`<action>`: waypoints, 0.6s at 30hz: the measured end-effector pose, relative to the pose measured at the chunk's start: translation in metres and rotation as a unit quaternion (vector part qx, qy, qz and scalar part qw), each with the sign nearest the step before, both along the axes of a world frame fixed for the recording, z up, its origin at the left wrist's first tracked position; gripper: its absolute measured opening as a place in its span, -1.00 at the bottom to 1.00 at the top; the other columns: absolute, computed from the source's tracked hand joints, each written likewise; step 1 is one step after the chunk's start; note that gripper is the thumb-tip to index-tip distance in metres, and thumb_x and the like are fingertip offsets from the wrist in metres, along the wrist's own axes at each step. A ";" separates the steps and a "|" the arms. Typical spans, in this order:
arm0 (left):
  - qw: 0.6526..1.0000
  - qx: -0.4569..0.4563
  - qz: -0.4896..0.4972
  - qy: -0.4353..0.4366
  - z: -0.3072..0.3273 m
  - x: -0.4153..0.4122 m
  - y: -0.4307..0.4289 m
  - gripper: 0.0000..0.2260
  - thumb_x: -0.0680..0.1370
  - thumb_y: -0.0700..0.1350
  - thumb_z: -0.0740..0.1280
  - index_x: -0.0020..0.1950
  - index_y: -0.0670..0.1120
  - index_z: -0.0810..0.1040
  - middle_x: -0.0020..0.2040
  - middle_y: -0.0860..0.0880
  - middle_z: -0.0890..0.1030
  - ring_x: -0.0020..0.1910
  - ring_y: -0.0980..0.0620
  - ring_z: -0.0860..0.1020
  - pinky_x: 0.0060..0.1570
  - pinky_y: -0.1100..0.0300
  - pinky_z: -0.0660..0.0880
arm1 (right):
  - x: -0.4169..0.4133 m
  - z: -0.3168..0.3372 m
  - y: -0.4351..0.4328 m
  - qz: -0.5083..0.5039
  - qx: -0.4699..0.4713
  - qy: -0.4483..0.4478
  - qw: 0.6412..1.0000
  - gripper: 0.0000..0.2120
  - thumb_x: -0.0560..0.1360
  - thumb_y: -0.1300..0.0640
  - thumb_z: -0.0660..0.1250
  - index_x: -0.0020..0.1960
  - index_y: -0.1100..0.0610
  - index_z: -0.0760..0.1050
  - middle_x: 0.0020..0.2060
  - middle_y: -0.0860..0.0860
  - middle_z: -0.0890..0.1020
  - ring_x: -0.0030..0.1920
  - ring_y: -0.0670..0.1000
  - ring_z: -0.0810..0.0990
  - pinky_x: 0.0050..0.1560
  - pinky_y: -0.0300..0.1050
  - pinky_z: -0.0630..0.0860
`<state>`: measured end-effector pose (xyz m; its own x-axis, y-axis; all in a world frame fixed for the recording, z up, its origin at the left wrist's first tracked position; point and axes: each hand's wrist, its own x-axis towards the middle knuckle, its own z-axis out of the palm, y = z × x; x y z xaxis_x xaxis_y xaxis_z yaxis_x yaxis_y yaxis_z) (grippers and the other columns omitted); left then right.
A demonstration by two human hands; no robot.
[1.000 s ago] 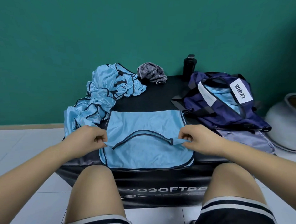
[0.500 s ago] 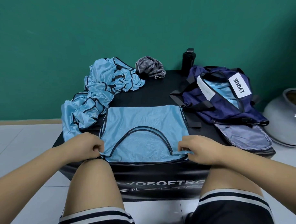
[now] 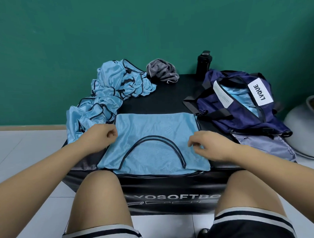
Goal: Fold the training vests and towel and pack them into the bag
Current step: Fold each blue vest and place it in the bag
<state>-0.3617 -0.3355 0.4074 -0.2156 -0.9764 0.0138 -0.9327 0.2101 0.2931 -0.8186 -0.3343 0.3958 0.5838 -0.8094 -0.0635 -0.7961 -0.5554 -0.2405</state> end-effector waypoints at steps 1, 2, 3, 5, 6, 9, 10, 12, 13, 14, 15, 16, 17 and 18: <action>1.000 -0.007 0.003 0.005 -0.002 0.000 -0.007 -0.85 0.58 -0.13 0.42 -0.05 0.14 0.58 -0.09 0.16 0.63 -0.12 0.10 0.61 -0.04 0.03 0.61 | 0.001 -0.001 -0.007 -0.004 -0.006 0.006 1.000 -0.76 0.57 0.04 0.26 0.18 -0.11 0.58 0.01 -0.17 0.56 0.07 -0.06 0.55 0.15 0.03 0.54; 1.000 -0.012 0.008 0.008 -0.006 0.000 -0.014 -0.86 0.59 -0.12 0.44 0.05 0.13 0.59 0.00 0.13 0.60 -0.05 0.08 0.61 0.00 0.06 0.58 | 0.001 -0.003 -0.015 -0.008 -0.013 0.014 1.000 -0.74 0.58 0.10 0.27 0.23 -0.08 0.58 0.06 -0.13 0.56 0.14 -0.02 0.54 0.18 0.05 0.52; 1.000 -0.015 0.011 0.003 -0.011 0.001 -0.021 -0.81 0.59 -0.10 0.45 0.16 0.11 0.59 0.10 0.10 0.56 0.04 0.06 0.58 0.05 0.08 0.54 | 0.002 -0.005 -0.022 -0.013 -0.026 0.021 0.999 -0.70 0.59 0.17 0.27 0.27 -0.04 0.58 0.10 -0.09 0.56 0.18 0.03 0.53 0.19 0.05 0.50; 1.000 -0.015 0.011 -0.016 -0.021 0.001 -0.033 -0.69 0.62 -0.06 0.44 0.35 0.09 0.54 0.26 0.07 0.48 0.20 0.03 0.49 0.17 0.07 0.49 | 0.005 -0.010 -0.037 -0.020 -0.063 0.027 0.997 -0.64 0.59 0.27 0.25 0.32 0.02 0.57 0.18 -0.04 0.55 0.20 0.09 0.53 0.19 0.06 0.48; 1.000 -0.013 0.013 -0.017 -0.026 -0.001 -0.038 -0.64 0.63 -0.03 0.43 0.42 0.09 0.51 0.32 0.06 0.45 0.26 0.01 0.46 0.24 0.05 0.48 | 0.007 -0.012 -0.043 -0.021 -0.077 0.026 0.997 -0.62 0.59 0.29 0.24 0.35 0.04 0.57 0.22 -0.03 0.55 0.22 0.10 0.53 0.20 0.05 0.48; 0.999 -0.002 0.042 0.011 -0.034 -0.003 -0.053 -0.62 0.65 0.06 0.40 0.46 0.11 0.46 0.36 0.04 0.42 0.31 -0.03 0.46 0.34 0.01 0.44 | 0.013 -0.018 -0.062 -0.031 -0.081 0.041 0.995 -0.61 0.64 0.27 0.20 0.43 0.06 0.52 0.31 -0.01 0.54 0.27 0.11 0.52 0.28 0.02 0.43; 0.999 0.006 0.048 0.009 -0.036 -0.003 -0.058 -0.65 0.66 0.09 0.38 0.44 0.12 0.48 0.34 0.03 0.44 0.28 -0.04 0.48 0.31 0.02 0.45 | 0.014 -0.021 -0.067 -0.032 -0.075 0.053 0.995 -0.61 0.66 0.23 0.19 0.44 0.04 0.50 0.33 -0.02 0.54 0.28 0.10 0.51 0.29 0.02 0.42; 0.998 0.029 0.046 -0.022 -0.039 -0.002 -0.066 -0.71 0.66 0.12 0.37 0.38 0.16 0.54 0.26 0.03 0.48 0.23 -0.06 0.52 0.26 0.00 0.49 | 0.012 -0.027 -0.077 -0.027 -0.074 0.077 0.994 -0.64 0.67 0.14 0.18 0.44 -0.02 0.49 0.34 -0.05 0.53 0.30 0.09 0.51 0.30 0.05 0.42; 0.998 0.035 0.046 -0.039 -0.040 -0.002 -0.069 -0.73 0.65 0.12 0.37 0.35 0.17 0.57 0.23 0.04 0.50 0.21 -0.06 0.53 0.24 -0.03 0.51 | 0.009 -0.030 -0.080 -0.028 -0.074 0.084 0.993 -0.64 0.67 0.11 0.19 0.44 -0.04 0.48 0.34 -0.06 0.53 0.30 0.08 0.51 0.29 0.07 0.43; 0.997 0.035 0.049 -0.051 -0.040 0.000 -0.071 -0.76 0.65 0.12 0.37 0.31 0.18 0.58 0.20 0.04 0.52 0.17 -0.05 0.54 0.20 -0.06 0.54 | 0.005 -0.034 -0.084 -0.033 -0.073 0.083 0.993 -0.65 0.67 0.09 0.20 0.44 -0.04 0.48 0.33 -0.07 0.53 0.30 0.08 0.51 0.28 0.08 0.44; 0.996 0.030 0.057 -0.061 -0.039 0.001 -0.073 -0.79 0.64 0.12 0.37 0.27 0.17 0.59 0.17 0.05 0.53 0.13 -0.04 0.55 0.15 -0.07 0.57 | 0.000 -0.036 -0.087 -0.040 -0.071 0.079 0.994 -0.65 0.67 0.08 0.22 0.44 -0.04 0.48 0.31 -0.06 0.53 0.30 0.08 0.50 0.27 0.09 0.46; 0.995 0.024 0.065 -0.069 -0.039 0.002 -0.074 -0.81 0.63 0.11 0.37 0.23 0.15 0.59 0.14 0.05 0.53 0.09 -0.04 0.56 0.10 -0.08 0.59 | -0.005 -0.037 -0.089 -0.048 -0.069 0.071 0.994 -0.65 0.67 0.07 0.23 0.44 -0.02 0.48 0.29 -0.04 0.52 0.30 0.08 0.49 0.25 0.09 0.48; 0.994 0.021 0.071 -0.075 -0.039 0.003 -0.075 -0.84 0.62 0.09 0.37 0.19 0.13 0.59 0.10 0.05 0.52 0.06 -0.04 0.56 0.07 -0.07 0.60 | -0.008 -0.037 -0.091 -0.056 -0.069 0.068 0.994 -0.66 0.67 0.06 0.24 0.43 0.00 0.48 0.26 -0.04 0.52 0.29 0.07 0.48 0.24 0.09 0.50; 0.994 0.018 0.074 -0.077 -0.040 0.003 -0.077 -0.87 0.61 0.07 0.38 0.14 0.12 0.58 0.07 0.05 0.51 0.04 -0.04 0.56 0.05 -0.06 0.60 | -0.011 -0.037 -0.093 -0.059 -0.074 0.068 0.993 -0.67 0.67 0.06 0.24 0.42 0.01 0.49 0.23 -0.04 0.52 0.27 0.06 0.48 0.21 0.07 0.51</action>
<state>-0.3587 -0.4121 0.3676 -0.0660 -0.9969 -0.0435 -0.9872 0.0589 0.1485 -0.8299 -0.4275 0.3588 0.4783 -0.8781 -0.0099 -0.8773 -0.4773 -0.0496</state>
